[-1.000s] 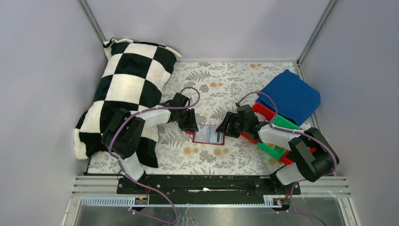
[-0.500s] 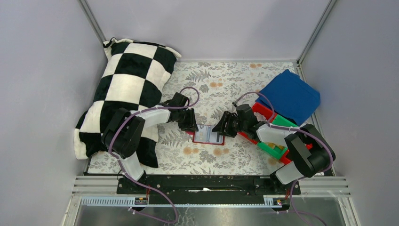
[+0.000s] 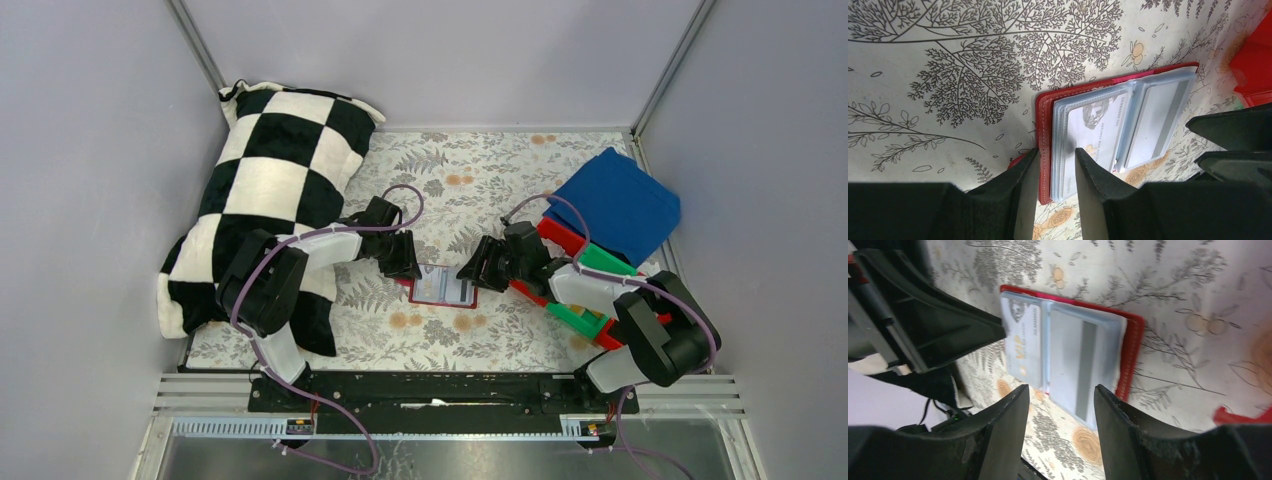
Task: Take the credit cards out of the card holder
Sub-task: Remove the credit card from the card holder.
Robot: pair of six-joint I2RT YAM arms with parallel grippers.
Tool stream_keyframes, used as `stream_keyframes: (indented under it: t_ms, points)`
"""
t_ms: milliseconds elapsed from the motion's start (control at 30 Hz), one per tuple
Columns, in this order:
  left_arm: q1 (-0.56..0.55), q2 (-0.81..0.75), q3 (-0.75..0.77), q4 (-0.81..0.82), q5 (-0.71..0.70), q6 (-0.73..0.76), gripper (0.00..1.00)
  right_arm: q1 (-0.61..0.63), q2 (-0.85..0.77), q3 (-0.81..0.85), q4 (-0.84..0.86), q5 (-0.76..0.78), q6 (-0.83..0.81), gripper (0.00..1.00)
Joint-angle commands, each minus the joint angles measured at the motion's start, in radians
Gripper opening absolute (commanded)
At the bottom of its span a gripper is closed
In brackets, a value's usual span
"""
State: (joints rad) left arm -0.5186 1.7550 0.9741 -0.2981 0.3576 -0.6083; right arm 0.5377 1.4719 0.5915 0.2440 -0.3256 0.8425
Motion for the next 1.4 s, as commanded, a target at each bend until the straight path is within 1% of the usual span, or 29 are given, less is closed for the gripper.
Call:
stream_keyframes:
  t_ms: [0, 167, 467, 667, 833, 933, 1033, 1133, 1367]
  points:
    - [-0.011, -0.031, 0.002, 0.004, -0.031, 0.028, 0.37, 0.004, -0.050, 0.018, -0.131, 0.125, -0.063, 0.58]
    - [0.004, -0.052, 0.000, -0.007, -0.075, 0.043, 0.37, 0.005, -0.031, 0.004, -0.084, 0.068, -0.064, 0.58]
    - [0.020, -0.007, -0.040, 0.020, -0.047, 0.036, 0.37, 0.003, 0.011, -0.001, -0.017, 0.002, -0.048, 0.57]
    - [0.019, 0.006, -0.064, 0.042, -0.028, 0.030, 0.37, 0.004, 0.066, -0.021, 0.081, -0.059, -0.018, 0.57]
    - [0.017, 0.041, -0.071, 0.072, 0.023, 0.025, 0.37, 0.005, 0.024, -0.066, 0.180, -0.065, 0.009, 0.57]
    - [0.016, 0.058, -0.076, 0.096, 0.051, 0.012, 0.36, 0.005, 0.027, -0.073, 0.239, -0.115, 0.021, 0.57]
    - [0.012, 0.059, -0.078, 0.100, 0.051, 0.008, 0.36, 0.008, 0.038, -0.078, 0.323, -0.178, 0.064, 0.57]
    - [0.011, 0.051, -0.081, 0.100, 0.049, 0.006, 0.36, 0.018, 0.040, -0.074, 0.383, -0.206, 0.096, 0.57]
    - [0.009, 0.027, -0.082, 0.095, 0.045, -0.001, 0.36, 0.058, 0.047, -0.013, 0.381, -0.204, 0.105, 0.57]
